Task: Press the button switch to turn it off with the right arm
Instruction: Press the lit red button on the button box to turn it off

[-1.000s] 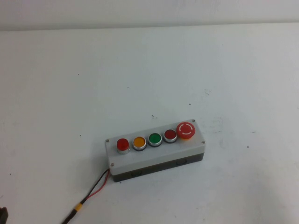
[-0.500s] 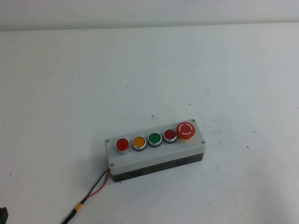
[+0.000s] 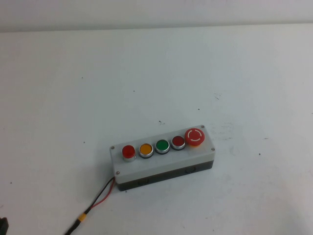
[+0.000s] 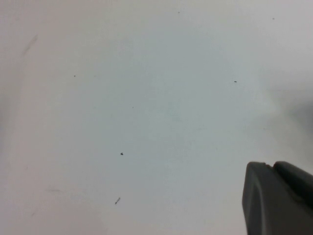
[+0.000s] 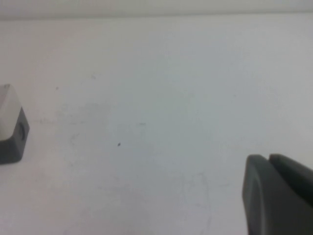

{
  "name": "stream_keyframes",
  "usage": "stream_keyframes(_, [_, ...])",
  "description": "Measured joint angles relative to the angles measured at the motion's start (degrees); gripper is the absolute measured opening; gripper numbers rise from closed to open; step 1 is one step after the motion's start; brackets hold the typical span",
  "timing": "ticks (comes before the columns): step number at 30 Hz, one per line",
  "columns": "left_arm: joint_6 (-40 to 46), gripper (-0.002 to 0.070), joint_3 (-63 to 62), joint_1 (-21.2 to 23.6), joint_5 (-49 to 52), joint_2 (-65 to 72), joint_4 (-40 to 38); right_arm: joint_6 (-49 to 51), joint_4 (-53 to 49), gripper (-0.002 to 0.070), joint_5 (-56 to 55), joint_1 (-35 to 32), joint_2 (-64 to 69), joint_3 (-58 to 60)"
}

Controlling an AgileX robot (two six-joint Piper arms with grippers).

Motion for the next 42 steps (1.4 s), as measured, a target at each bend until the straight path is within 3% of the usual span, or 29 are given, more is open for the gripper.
stream_keyframes(6, [0.00,-0.0002,0.00,0.00,0.00,0.00,0.00,-4.66,2.97,-0.0016,3.05,0.00,0.00,0.00])
stream_keyframes(42, [0.00,-0.0002,0.00,0.00,0.00,0.00,0.00,-5.04,3.33,-0.0016,3.18,0.00,0.00,0.00])
